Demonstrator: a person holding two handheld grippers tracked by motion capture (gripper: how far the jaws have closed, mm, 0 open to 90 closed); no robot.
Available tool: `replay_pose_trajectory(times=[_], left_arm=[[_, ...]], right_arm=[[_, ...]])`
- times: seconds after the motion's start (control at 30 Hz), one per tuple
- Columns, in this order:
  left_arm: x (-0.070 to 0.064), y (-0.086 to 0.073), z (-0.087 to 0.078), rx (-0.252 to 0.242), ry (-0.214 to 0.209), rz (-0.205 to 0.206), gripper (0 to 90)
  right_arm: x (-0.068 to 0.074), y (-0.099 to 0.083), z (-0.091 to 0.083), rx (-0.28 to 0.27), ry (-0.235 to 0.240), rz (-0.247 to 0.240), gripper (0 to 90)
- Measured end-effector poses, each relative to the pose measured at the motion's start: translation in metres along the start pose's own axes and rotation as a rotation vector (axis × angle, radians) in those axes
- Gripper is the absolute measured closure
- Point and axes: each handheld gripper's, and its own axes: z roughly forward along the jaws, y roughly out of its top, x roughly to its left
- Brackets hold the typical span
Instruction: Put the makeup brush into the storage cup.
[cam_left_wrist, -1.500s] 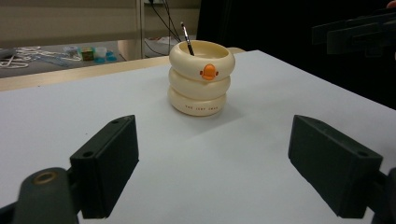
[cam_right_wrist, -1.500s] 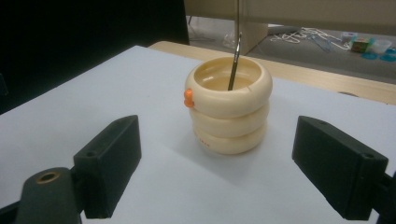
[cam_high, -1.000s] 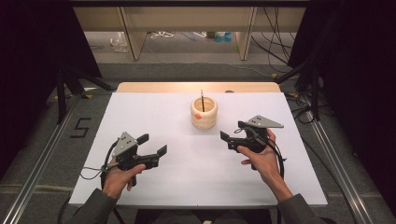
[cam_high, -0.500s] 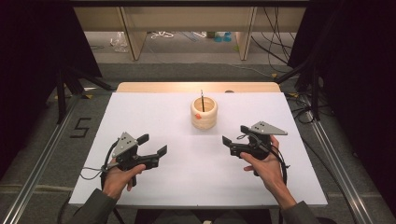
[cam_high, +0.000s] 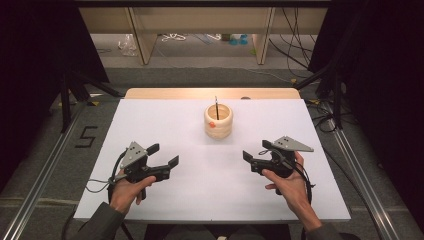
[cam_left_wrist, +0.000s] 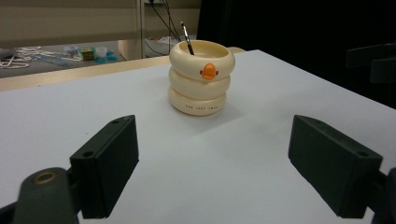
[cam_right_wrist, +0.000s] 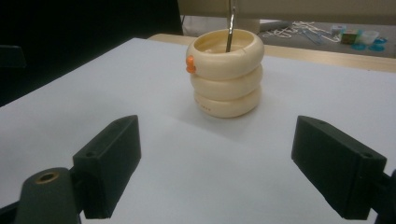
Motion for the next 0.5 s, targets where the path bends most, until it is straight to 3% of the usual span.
replay_pose_trajectory(times=[0.33,0.5], left_arm=[[-0.0001,0.0000,0.0002,0.001,-0.001,0.002,15.6],[-0.0002,-0.0002,0.0003,0.001,-0.001,0.001,15.6]], right_arm=[[-0.0025,-0.0033,-0.0051,-0.017,-0.022,-0.010,16.9],[-0.0032,-0.0037,-0.0062,-0.007,-0.014,0.010,17.0]])
